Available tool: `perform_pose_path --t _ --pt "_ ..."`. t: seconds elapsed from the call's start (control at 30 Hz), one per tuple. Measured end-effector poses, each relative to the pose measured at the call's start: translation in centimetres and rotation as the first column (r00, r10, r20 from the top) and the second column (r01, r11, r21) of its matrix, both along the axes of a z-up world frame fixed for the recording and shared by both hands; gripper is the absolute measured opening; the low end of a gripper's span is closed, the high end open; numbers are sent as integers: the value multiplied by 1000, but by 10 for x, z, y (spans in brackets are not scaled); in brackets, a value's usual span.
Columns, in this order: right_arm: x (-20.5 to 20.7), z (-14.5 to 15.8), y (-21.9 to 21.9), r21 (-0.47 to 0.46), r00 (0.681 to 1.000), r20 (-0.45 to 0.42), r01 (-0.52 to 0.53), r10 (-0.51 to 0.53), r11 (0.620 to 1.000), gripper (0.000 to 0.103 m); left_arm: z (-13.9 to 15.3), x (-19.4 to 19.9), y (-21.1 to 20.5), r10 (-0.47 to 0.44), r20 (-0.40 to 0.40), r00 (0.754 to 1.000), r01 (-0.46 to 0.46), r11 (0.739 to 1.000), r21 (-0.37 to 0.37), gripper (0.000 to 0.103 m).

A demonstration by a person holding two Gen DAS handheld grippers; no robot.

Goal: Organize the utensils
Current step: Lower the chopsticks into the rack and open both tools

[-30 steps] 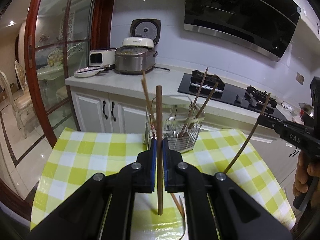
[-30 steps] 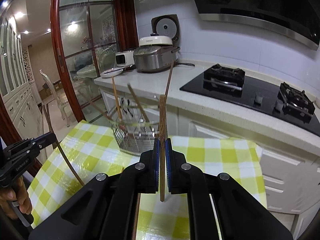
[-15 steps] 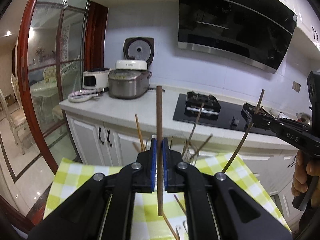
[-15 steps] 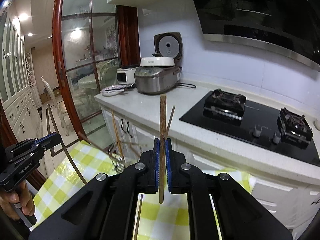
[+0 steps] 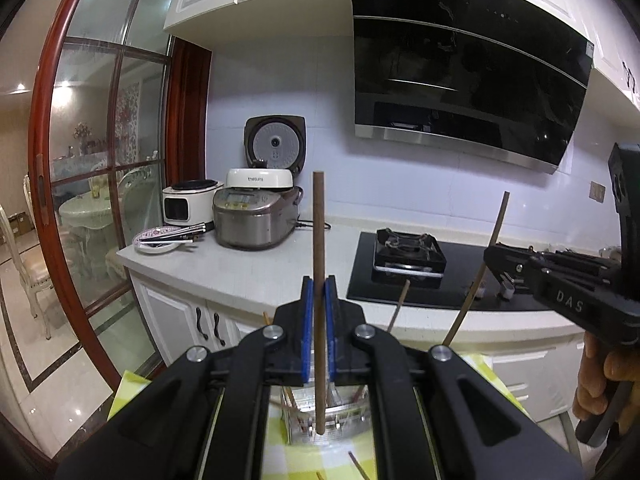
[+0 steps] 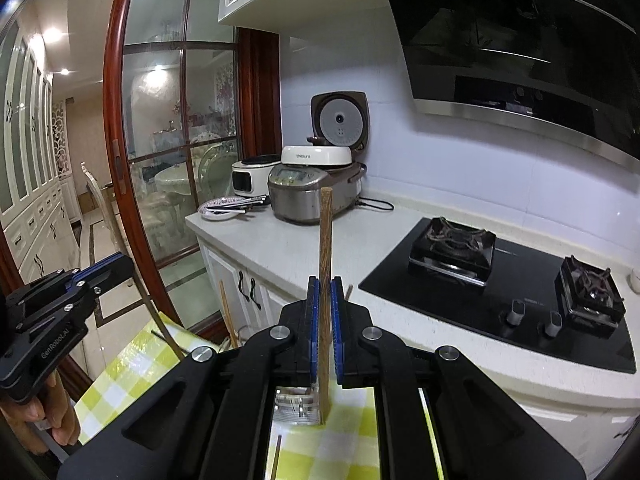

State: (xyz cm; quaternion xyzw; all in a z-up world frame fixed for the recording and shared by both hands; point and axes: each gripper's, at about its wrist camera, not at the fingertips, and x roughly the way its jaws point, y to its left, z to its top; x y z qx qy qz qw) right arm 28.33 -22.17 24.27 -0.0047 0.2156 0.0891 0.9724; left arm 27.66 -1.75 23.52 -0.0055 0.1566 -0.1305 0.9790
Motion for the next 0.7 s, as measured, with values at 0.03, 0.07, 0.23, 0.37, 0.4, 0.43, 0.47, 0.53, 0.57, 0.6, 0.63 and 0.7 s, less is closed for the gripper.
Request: perform_pose_path --t 0.03,0.07,0.23,0.37,0.4,0.43,0.47,0.53,0.57,0.6,0.63,0.7 --pt "4 0 1 1 1000 1 1 -1 1000 8 1 5 -1 4 6 1000 -4 1000 -1 6" --pt "8 1 2 4 1000 4 0 0 1000 8 2 8 -2 8 11 1000 -8 1000 -2 6" --pt "22 3 7 17 1000 17 -7 7 1000 8 1 25 -2 19 19 1000 -19 1000 -23 6" --pt "31 2 12 26 1000 20 -16 16 1000 8 -7 38 -3 30 20 999 -29 999 -36 6" --pt "34 0 14 26 1000 19 -19 19 999 8 -10 41 -3 32 19 999 -31 999 -40 6" --pt "35 -3 14 26 1000 18 -21 21 999 8 -14 44 -4 33 17 999 -32 999 -41 6" --pt "37 -6 16 24 1000 14 -22 22 999 8 -17 45 -3 35 14 999 -34 999 -40 6" --pt "42 -14 17 24 1000 3 -23 23 999 8 -23 48 -2 39 7 999 -39 998 -44 6" --pt "45 -19 18 22 1000 -4 -22 22 1000 8 -28 51 -2 39 4 999 -39 998 -47 6" --pt "48 -24 18 23 1000 -14 -22 22 1000 8 -30 53 -2 40 1 999 -40 998 -47 6" --pt "52 -29 18 22 1000 -23 -20 21 1000 8 -33 55 -2 41 -3 999 -41 998 -47 6" --pt "57 -37 18 19 999 -34 -15 15 1000 8 -39 59 -4 39 -9 999 -39 998 -44 6"
